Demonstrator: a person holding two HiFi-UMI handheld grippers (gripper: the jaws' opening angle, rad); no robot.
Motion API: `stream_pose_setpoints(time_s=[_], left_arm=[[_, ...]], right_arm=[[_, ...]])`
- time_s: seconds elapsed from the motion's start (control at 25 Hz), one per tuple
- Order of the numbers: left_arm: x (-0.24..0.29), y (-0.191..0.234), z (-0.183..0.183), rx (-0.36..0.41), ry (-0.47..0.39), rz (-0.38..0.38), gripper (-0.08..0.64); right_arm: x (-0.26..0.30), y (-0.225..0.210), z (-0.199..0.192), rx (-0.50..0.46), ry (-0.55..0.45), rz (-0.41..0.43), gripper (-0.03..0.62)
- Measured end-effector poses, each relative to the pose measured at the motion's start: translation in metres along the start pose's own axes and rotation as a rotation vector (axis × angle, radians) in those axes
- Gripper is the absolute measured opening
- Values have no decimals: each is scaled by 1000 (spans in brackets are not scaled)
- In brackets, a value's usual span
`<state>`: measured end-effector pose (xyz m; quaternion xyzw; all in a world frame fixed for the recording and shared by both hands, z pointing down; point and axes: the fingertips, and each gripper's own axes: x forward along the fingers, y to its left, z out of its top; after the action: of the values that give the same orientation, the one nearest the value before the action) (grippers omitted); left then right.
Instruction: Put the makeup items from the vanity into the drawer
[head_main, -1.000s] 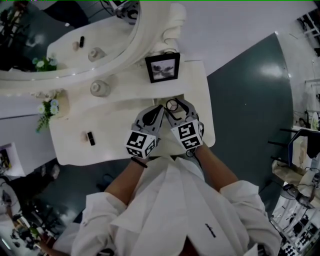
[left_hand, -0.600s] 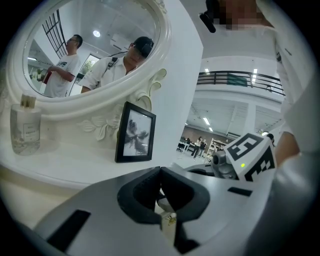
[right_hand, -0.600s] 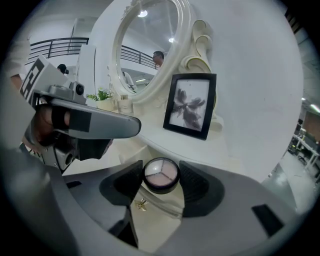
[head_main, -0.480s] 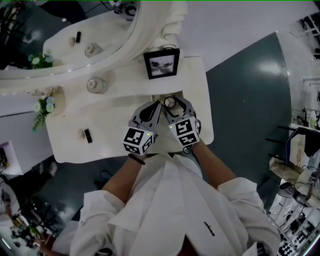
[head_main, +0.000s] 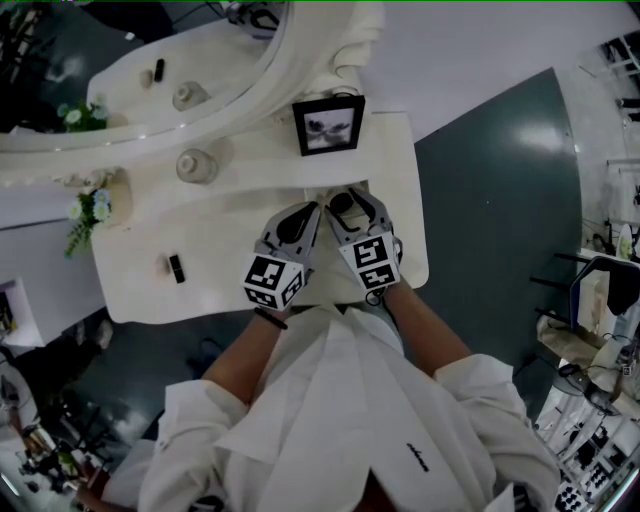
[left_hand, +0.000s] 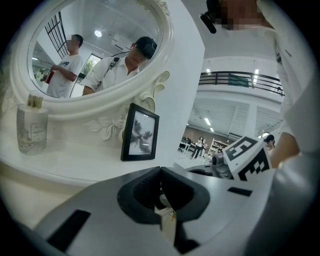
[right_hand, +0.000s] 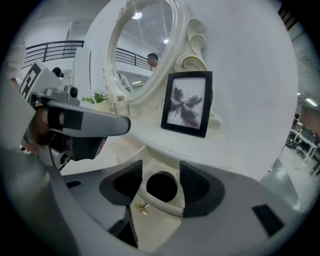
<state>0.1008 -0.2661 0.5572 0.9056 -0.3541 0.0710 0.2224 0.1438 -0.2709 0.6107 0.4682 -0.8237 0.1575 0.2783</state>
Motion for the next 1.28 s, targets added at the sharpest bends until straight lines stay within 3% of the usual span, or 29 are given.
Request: stream_pose_setpoints(time_s=[0.32, 0.4, 0.64, 0.92, 1.28], left_arm=[[-11, 0, 4, 7, -15, 11, 26], [-16, 0, 8, 14, -25, 12, 26], [-37, -2, 20, 34, -54, 23, 26], [-78, -6, 52, 51, -124, 44, 26], [-145, 18, 110, 134, -255, 149, 26]], right_arm=[[-14, 0, 9, 10, -62, -5, 248], [-26, -1, 17, 19, -110, -17, 213], [-62, -8, 38, 16, -223, -95, 23], [-99, -6, 55, 74, -288, -125, 18], [-154, -10, 111, 85, -454, -163, 18]])
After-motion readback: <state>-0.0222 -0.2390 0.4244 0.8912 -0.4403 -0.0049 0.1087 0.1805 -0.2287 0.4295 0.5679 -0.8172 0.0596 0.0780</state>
